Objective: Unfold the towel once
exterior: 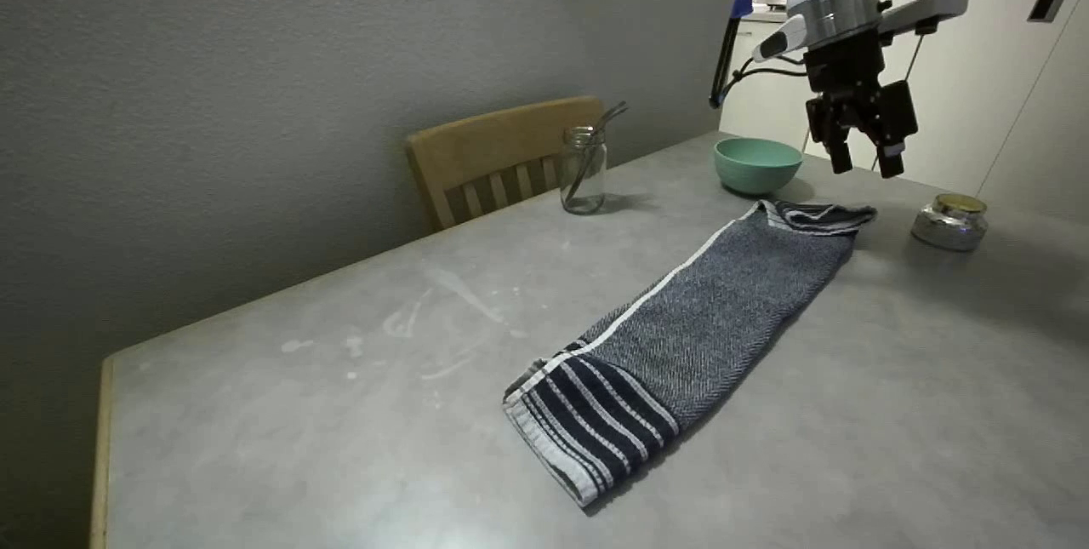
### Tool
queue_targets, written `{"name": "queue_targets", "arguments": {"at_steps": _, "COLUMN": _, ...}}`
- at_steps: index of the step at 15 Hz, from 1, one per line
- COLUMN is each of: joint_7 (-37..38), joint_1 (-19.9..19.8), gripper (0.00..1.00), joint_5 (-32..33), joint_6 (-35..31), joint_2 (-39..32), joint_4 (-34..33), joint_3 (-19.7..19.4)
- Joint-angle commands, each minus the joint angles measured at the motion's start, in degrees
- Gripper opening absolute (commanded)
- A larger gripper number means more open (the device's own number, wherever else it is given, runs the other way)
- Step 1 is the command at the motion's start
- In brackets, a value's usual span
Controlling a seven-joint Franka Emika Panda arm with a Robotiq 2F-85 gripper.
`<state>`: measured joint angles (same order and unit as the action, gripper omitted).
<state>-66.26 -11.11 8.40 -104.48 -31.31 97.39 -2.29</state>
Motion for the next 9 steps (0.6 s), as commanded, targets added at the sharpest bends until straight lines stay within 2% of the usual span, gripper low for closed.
{"name": "queue_targets", "arguments": {"at_steps": 1, "joint_7": -1.79, "joint_1": -0.58, "gripper": 0.61, "joint_5": 0.96, "joint_6": 3.92, "joint_2": -4.67, "joint_4": -5.43, "joint_3": 0.04}}
{"name": "queue_targets", "arguments": {"at_steps": 9, "joint_7": -1.65, "joint_1": -2.80, "gripper": 0.05, "joint_5": -0.12, "joint_6": 5.92, "joint_2": -9.43, "joint_4": -10.35, "joint_3": -0.16}}
